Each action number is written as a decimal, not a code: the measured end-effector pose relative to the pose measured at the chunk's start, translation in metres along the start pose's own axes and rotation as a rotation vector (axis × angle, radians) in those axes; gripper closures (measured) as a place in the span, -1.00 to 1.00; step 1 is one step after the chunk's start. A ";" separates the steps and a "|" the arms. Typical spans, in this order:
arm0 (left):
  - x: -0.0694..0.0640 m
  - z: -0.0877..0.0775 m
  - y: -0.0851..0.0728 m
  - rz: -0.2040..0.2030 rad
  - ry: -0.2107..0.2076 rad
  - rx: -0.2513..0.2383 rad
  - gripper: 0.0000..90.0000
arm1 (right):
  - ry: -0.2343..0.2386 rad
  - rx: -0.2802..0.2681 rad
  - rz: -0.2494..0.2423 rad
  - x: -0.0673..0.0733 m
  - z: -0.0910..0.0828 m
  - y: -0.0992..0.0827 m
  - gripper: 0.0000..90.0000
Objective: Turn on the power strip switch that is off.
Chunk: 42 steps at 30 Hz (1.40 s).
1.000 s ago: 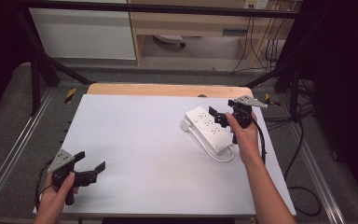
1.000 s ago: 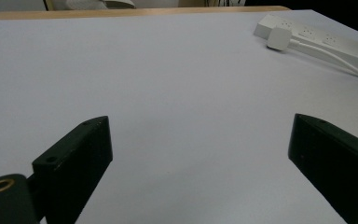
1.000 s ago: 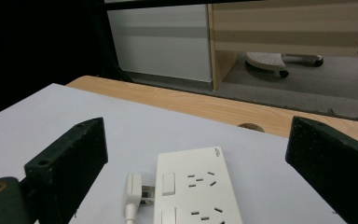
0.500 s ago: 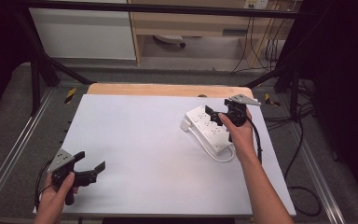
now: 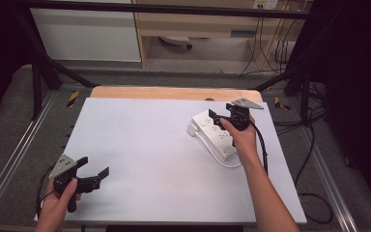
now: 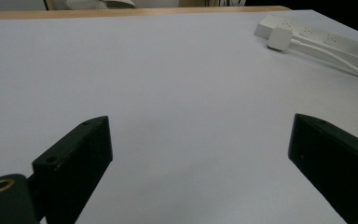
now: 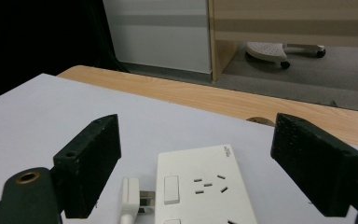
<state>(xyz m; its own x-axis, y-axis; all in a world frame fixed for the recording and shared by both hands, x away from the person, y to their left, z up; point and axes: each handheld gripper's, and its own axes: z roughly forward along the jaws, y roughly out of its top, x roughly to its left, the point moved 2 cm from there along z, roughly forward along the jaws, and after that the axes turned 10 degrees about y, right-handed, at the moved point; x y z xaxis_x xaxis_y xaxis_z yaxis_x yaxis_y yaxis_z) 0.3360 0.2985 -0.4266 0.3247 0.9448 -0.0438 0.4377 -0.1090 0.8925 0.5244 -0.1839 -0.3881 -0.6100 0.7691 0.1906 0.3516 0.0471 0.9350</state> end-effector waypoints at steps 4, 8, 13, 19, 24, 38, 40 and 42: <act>0.000 0.000 0.000 -0.001 -0.001 -0.002 -0.86 | -0.003 -0.001 0.002 0.001 0.004 -0.001 -0.56; 0.000 0.000 0.000 0.001 -0.001 -0.002 -0.86 | -0.004 0.004 -0.001 0.004 0.010 -0.002 -0.46; 0.000 0.000 0.000 0.003 -0.001 -0.005 -0.86 | -0.011 0.014 0.000 0.007 0.016 -0.004 -0.36; 0.000 0.000 0.000 0.004 -0.003 -0.007 -0.86 | -0.031 0.027 0.005 0.010 0.023 -0.008 -0.26; 0.000 0.000 0.000 0.008 -0.003 -0.008 -0.86 | -0.060 0.034 0.010 0.016 0.031 -0.013 -0.21; 0.000 0.000 0.000 0.012 -0.002 -0.011 -0.86 | -0.080 0.037 -0.006 0.030 0.046 -0.019 0.15; 0.000 0.000 0.000 0.013 -0.002 -0.011 -0.86 | -0.081 0.035 -0.009 0.031 0.047 -0.020 0.16; 0.000 0.000 0.000 0.013 -0.001 -0.011 -0.86 | -0.084 0.035 -0.008 0.034 0.051 -0.021 0.22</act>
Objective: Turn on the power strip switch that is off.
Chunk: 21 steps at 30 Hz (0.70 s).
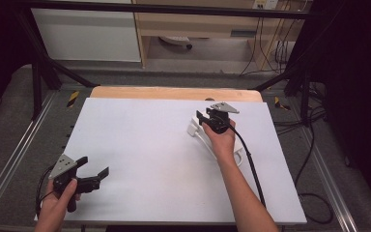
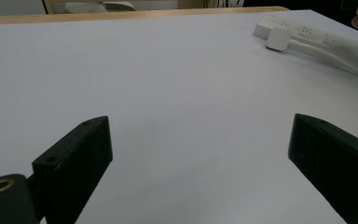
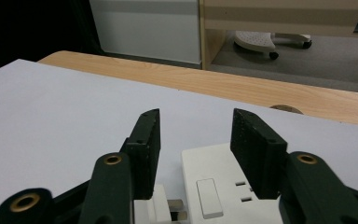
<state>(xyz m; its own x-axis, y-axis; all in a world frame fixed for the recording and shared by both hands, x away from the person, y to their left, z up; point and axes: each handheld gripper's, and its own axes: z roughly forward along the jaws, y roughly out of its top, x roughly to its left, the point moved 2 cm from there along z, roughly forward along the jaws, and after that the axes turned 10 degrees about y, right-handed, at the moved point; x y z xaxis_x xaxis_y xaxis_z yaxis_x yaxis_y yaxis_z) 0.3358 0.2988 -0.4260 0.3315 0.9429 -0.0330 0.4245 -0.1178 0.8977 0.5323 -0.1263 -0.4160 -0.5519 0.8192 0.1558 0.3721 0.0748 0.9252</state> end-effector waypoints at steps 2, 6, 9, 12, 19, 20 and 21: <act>0.000 0.000 0.000 0.000 -0.001 0.000 -0.86 | -0.010 0.013 -0.002 0.003 0.005 -0.001 0.32; 0.000 0.000 0.000 0.001 0.000 -0.003 -0.86 | -0.013 0.025 -0.015 0.008 0.010 -0.003 0.41; 0.001 -0.001 0.000 0.000 -0.002 -0.003 -0.86 | -0.012 0.017 -0.012 0.013 0.012 -0.004 0.52; 0.001 -0.001 0.000 0.002 -0.004 -0.003 -0.86 | -0.015 0.015 -0.015 0.015 0.014 -0.007 0.58; 0.001 -0.001 0.000 0.002 -0.006 -0.007 -0.86 | -0.033 0.021 -0.013 0.013 0.017 -0.010 0.73; 0.001 -0.001 0.000 0.002 -0.006 -0.007 -0.86 | -0.035 0.021 -0.008 0.013 0.017 -0.010 0.75; 0.001 -0.001 0.000 0.002 -0.006 -0.007 -0.86 | -0.046 0.028 0.001 0.010 0.017 -0.011 0.79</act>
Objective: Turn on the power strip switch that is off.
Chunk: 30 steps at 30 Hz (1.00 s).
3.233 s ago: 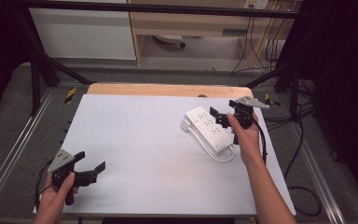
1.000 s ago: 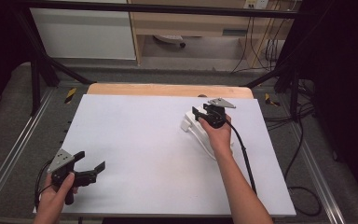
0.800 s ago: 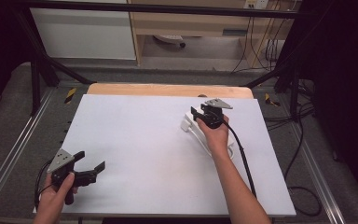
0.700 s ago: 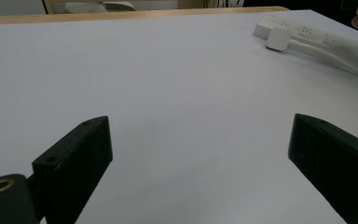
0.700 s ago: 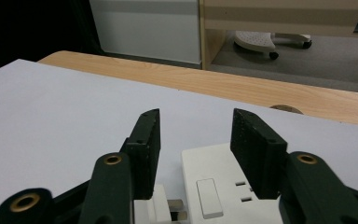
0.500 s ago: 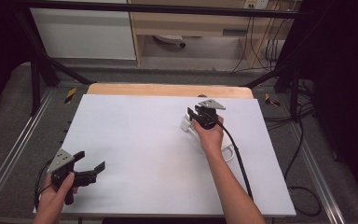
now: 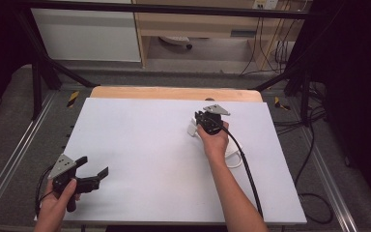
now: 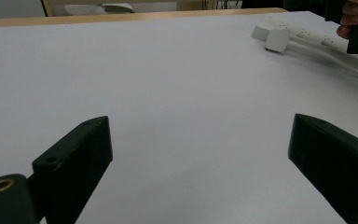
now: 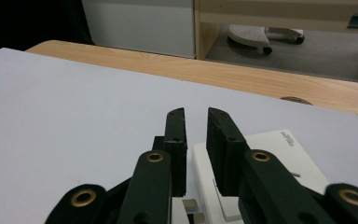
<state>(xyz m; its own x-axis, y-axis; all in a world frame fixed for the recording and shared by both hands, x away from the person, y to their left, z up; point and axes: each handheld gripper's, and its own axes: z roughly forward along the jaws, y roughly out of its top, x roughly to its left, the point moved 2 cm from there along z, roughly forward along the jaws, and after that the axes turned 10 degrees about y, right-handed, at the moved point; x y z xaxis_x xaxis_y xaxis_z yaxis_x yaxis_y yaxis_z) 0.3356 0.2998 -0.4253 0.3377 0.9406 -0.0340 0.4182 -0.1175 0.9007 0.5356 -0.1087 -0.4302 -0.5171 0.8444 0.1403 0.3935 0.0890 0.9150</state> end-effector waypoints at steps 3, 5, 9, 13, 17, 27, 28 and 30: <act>0.000 0.000 0.000 -0.002 0.000 0.000 -0.86 | -0.011 0.001 0.005 -0.002 0.000 -0.002 0.86; 0.000 0.000 0.000 -0.001 0.000 0.000 -0.86 | -0.019 0.006 0.013 -0.005 0.000 -0.004 0.90; 0.000 0.000 0.000 0.002 0.001 0.001 -0.86 | -0.046 0.026 0.020 -0.008 -0.001 -0.008 1.00; 0.000 0.000 0.000 0.000 0.002 0.004 -0.86 | -0.079 0.048 0.051 -0.014 -0.002 -0.013 1.00; 0.000 0.001 0.000 0.002 0.002 0.003 -0.86 | -0.075 0.061 0.058 -0.016 -0.001 -0.016 1.00; -0.001 0.000 0.000 0.004 0.004 0.004 -0.86 | -0.087 0.091 0.080 -0.018 0.003 -0.020 1.00; -0.001 0.001 0.000 0.004 0.004 0.003 -0.86 | -0.088 0.092 0.084 -0.017 0.003 -0.020 1.00; -0.001 0.000 0.000 0.004 0.004 0.004 -0.86 | -0.093 0.097 0.085 -0.017 0.003 -0.020 1.00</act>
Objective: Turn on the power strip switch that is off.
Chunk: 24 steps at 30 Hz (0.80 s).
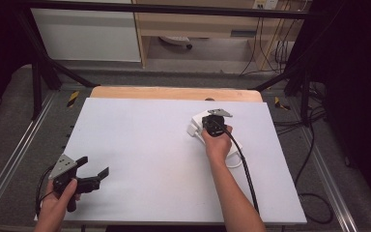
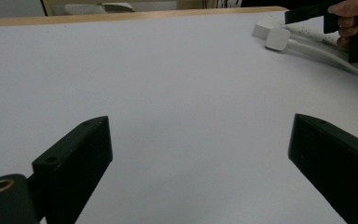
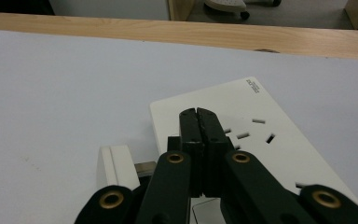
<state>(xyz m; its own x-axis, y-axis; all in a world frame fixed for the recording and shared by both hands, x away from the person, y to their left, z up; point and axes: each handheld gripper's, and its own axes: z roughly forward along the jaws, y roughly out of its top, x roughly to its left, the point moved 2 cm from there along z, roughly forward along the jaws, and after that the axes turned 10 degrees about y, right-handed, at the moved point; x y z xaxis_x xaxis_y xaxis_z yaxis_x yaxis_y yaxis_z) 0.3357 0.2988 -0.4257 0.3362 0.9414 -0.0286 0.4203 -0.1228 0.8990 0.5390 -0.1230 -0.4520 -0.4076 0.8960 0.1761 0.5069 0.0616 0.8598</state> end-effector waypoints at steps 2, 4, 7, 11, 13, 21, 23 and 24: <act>0.000 0.000 0.000 0.000 -0.001 0.000 -0.86 | -0.004 0.004 0.002 0.000 0.000 0.000 1.00; 0.000 0.000 0.000 0.000 -0.001 -0.001 -0.86 | -0.005 0.009 -0.007 0.000 -0.001 0.000 1.00; 0.001 0.000 0.000 0.001 0.001 -0.003 -0.86 | -0.008 0.019 -0.009 -0.001 -0.001 -0.001 1.00; 0.000 -0.001 0.000 0.000 -0.002 -0.002 -0.86 | -0.006 0.024 -0.011 -0.001 -0.002 -0.001 1.00; 0.000 -0.001 0.000 0.001 -0.002 -0.002 -0.86 | -0.006 0.027 -0.013 -0.001 -0.002 -0.001 1.00; 0.000 -0.001 0.000 0.002 -0.001 -0.009 -0.86 | -0.009 0.040 -0.014 -0.001 -0.001 -0.002 1.00; 0.000 -0.001 0.000 0.003 -0.002 -0.009 -0.86 | -0.009 0.044 -0.017 -0.001 -0.001 -0.003 1.00; 0.000 -0.001 0.000 0.004 -0.002 -0.009 -0.86 | -0.008 0.044 -0.020 -0.001 -0.001 -0.003 1.00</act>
<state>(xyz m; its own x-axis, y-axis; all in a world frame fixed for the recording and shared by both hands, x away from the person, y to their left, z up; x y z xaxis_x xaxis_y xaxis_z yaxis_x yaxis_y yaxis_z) 0.3351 0.2993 -0.4248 0.3390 0.9404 -0.0261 0.4112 -0.1232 0.9032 0.5372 -0.1246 -0.4541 -0.4121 0.8978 0.1551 0.5319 0.0989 0.8410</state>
